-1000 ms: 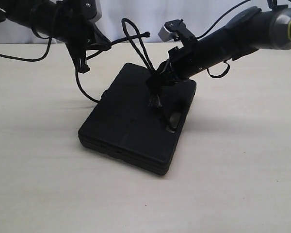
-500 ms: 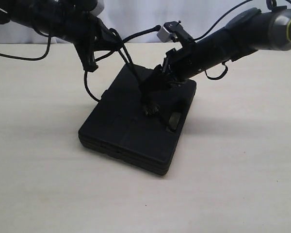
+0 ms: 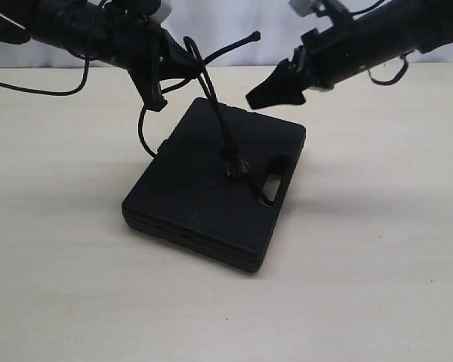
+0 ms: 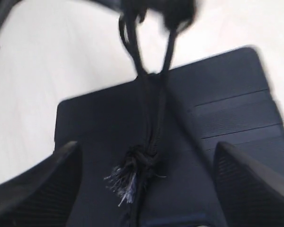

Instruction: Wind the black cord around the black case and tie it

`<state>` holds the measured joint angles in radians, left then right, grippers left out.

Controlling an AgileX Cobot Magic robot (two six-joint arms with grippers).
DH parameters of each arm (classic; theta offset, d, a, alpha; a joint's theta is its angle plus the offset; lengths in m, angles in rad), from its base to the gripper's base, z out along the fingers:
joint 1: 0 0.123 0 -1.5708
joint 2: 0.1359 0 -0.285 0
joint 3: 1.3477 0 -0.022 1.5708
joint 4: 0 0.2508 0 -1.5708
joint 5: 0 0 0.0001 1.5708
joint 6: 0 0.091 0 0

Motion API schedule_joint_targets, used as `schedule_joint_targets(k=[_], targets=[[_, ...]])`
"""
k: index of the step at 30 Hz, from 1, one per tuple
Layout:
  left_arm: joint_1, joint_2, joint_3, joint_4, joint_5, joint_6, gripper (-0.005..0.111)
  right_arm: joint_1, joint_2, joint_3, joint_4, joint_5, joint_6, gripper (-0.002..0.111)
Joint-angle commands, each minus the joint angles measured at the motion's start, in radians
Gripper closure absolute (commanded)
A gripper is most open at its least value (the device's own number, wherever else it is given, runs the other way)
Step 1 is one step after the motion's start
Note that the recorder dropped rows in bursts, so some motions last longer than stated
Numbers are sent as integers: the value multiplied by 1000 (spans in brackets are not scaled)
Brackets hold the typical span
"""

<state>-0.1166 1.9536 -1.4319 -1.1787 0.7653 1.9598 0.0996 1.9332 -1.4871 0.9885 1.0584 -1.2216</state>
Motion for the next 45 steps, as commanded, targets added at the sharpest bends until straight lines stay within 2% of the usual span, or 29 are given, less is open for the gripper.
schedule_joint_targets(k=[1,4,6,12,16,22,33,34,37,45], targets=[[-3,-2,1,-18,0,3,107,-72,-47,-1,155,35,13,42],[-3,-2,1,-18,9,3,107,-74,-47,-1,269,55,11,53],[-3,-2,1,-18,9,3,107,-50,-47,-1,289,35,11,57],[-3,-2,1,-18,11,3,107,8,-47,-1,293,-39,3,57],[-3,-2,1,-18,14,3,107,8,-47,-1,289,-44,26,58],[-3,-2,1,-18,22,3,107,8,-38,-1,307,-95,50,76],[-3,-2,1,-18,36,3,107,8,5,-1,387,-82,30,78],[-3,-2,1,-18,36,3,107,8,5,-1,387,-79,30,82],[-3,-2,1,-18,36,3,107,8,5,-1,387,-69,32,104],[-3,-2,1,-13,42,-24,107,8,5,-1,387,-47,41,104]])
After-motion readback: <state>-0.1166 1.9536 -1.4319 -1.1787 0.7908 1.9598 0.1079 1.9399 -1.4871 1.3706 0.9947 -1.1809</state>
